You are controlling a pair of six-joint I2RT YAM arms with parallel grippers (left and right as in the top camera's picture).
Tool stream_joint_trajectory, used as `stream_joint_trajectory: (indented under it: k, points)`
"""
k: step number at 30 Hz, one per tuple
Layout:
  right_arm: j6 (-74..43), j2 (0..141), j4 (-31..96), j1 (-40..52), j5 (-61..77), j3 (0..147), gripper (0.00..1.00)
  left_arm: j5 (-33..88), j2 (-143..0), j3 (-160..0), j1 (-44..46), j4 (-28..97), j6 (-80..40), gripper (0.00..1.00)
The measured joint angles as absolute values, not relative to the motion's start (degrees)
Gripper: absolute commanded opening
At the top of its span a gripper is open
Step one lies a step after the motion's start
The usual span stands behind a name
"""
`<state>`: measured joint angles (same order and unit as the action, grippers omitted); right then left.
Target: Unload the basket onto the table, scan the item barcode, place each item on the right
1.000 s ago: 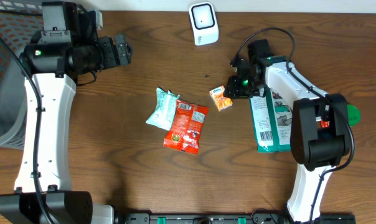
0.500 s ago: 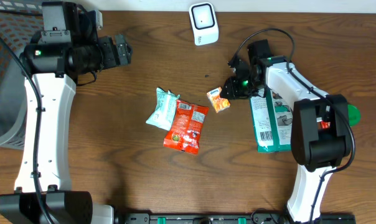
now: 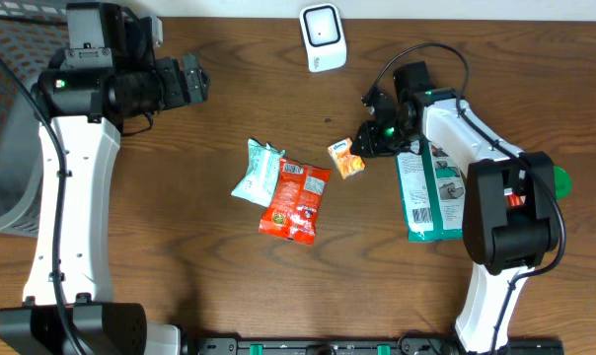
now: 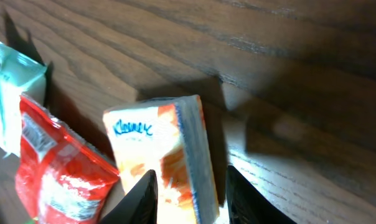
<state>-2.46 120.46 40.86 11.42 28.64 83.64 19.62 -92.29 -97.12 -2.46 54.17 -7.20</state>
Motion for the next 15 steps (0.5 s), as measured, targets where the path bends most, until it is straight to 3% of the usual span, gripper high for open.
stream_joint_trajectory:
  k: [4, 6, 8, 15]
  points:
    - [-2.3, 120.5, 35.6, 11.9, 28.8, 79.4, 0.26, 19.6, -92.3, -97.1, -2.5, 54.2, -7.2, 0.97]
    - [-2.3, 119.9, 33.6, 12.2, 29.3, 77.9, 0.08, 19.6, -92.3, -97.1, -2.5, 54.2, -7.2, 0.97]
    - [-2.3, 119.0, 33.3, 12.6, 29.5, 77.1, 0.02, 19.6, -92.3, -97.1, -2.5, 54.2, -7.2, 0.98]
    - [-2.3, 116.7, 38.3, 12.8, 26.1, 77.1, 0.01, 19.6, -92.3, -97.1, -2.5, 54.2, -7.2, 0.97]
